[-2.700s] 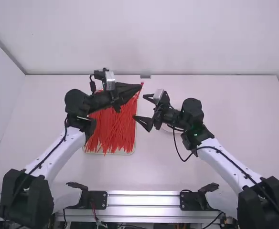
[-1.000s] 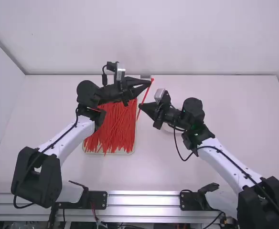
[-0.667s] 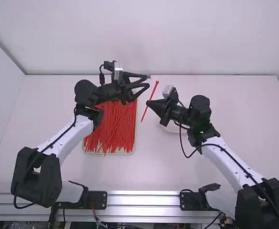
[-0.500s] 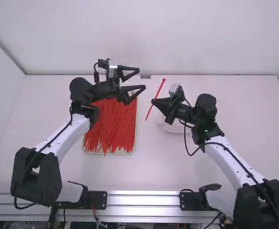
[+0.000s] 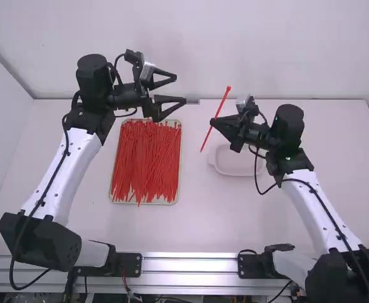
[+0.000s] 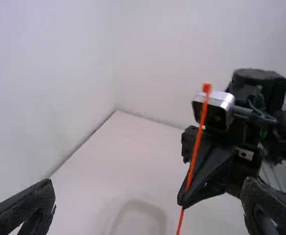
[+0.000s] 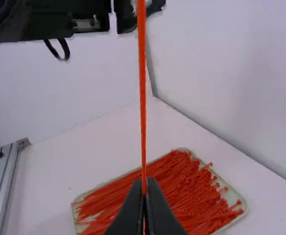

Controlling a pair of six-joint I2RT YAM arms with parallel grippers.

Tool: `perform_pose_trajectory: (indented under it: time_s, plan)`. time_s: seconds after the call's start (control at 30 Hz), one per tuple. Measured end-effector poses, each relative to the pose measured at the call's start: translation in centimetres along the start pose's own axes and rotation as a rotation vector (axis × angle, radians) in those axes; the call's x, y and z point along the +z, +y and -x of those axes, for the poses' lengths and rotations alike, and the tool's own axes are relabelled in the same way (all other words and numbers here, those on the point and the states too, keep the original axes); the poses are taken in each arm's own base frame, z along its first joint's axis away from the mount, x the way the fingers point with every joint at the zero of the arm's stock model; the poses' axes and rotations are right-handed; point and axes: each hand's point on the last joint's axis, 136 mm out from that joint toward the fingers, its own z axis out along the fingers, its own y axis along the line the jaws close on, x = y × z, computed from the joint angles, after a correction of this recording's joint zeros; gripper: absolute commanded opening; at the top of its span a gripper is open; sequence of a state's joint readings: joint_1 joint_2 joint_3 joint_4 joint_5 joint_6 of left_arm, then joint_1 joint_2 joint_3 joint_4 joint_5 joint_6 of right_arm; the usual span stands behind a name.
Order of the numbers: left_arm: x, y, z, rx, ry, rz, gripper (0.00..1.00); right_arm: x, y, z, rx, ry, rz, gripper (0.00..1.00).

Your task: Fasten the cable tie

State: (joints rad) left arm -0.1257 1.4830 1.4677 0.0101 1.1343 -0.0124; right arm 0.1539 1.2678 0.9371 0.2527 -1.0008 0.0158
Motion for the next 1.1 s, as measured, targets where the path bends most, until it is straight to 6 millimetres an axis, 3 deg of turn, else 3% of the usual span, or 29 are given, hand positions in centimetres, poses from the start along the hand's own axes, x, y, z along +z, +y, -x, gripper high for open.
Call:
perform_pose_trajectory:
  time_s: [0.13, 0.27, 0.43, 0.63, 0.93, 1.1]
  plan:
    - [0.3, -1.0, 1.2, 0.111, -0.011, -0.026, 0.99, 0.1, 0.2, 1.5, -0.007, 0.066, -0.033, 0.00]
    - [0.7, -0.5, 0.8, 0.125, -0.009, -0.034, 0.99, 0.8, 1.7, 2.4, -0.076, 0.121, -0.031, 0.00]
    - [1.6, 0.2, -1.2, 0.082, 0.009, -0.106, 0.97, 2.1, 3.8, 1.2, -0.180, 0.196, 0.005, 0.00]
    - [1.6, -1.0, -2.0, 0.037, 0.022, -0.201, 0.91, 3.0, 4.8, 0.4, -0.282, 0.226, 0.023, 0.00]
    - [0.8, -3.7, -3.2, 0.000, 0.032, -0.353, 0.86, 3.6, 3.8, -0.7, -0.330, 0.179, 0.011, 0.00]
    - [0.9, -4.6, -3.3, 0.046, 0.019, -0.397, 0.77, 3.1, 3.4, -1.2, -0.309, 0.146, 0.039, 0.00]
